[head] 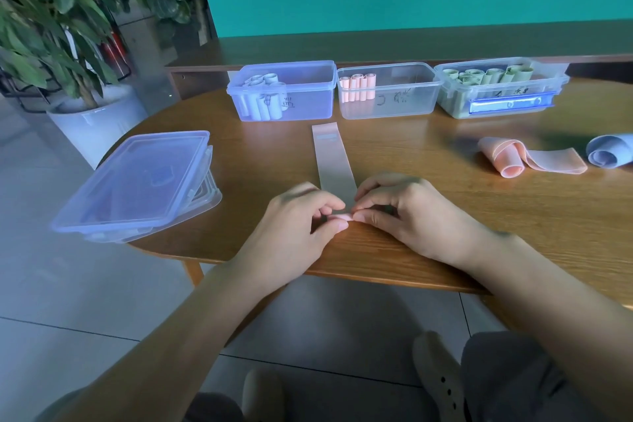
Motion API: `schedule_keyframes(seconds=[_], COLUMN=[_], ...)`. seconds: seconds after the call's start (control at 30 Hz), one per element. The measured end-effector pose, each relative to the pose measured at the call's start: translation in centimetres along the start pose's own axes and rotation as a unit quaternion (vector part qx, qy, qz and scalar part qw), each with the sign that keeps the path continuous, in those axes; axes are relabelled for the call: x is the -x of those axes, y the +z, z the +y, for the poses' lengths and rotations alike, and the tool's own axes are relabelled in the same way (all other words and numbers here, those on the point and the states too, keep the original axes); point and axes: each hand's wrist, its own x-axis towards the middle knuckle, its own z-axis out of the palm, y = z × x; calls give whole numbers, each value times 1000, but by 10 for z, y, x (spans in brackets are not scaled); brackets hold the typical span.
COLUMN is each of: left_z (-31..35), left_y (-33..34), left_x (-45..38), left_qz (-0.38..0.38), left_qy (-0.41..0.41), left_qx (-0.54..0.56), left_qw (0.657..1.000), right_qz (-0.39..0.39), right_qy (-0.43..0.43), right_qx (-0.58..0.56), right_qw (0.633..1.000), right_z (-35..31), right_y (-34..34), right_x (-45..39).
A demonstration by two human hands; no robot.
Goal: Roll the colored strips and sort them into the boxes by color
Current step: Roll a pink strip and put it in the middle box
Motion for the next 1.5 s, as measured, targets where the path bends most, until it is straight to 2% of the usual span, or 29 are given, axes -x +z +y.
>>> schedule_keyframes(seconds=[0.23,0.43,0.8,1.1,1.5], left_z=[1,1,1,-4,-8], left_y=[-2,0,-2,1,1], left_x=[-1,-5,-9,-15,-17], left_qz=[-11,-9,11,-3,24], left_qy=[-5,-16,-3,-7,5], left_qx=[-1,-17,-1,19,5], left_qw=[1000,1000,1000,1000,1000], right_qz=[-1,37,17,53,44], right_qy=[-4,8,17,6,21], right_qx=[21,16,13,35,21], right_qw=[1000,999,1000,998,999], right_z=[2,-2,4,4,9], right_y=[1,3,4,7,8], right_x=[-4,-2,-7,-7,-13])
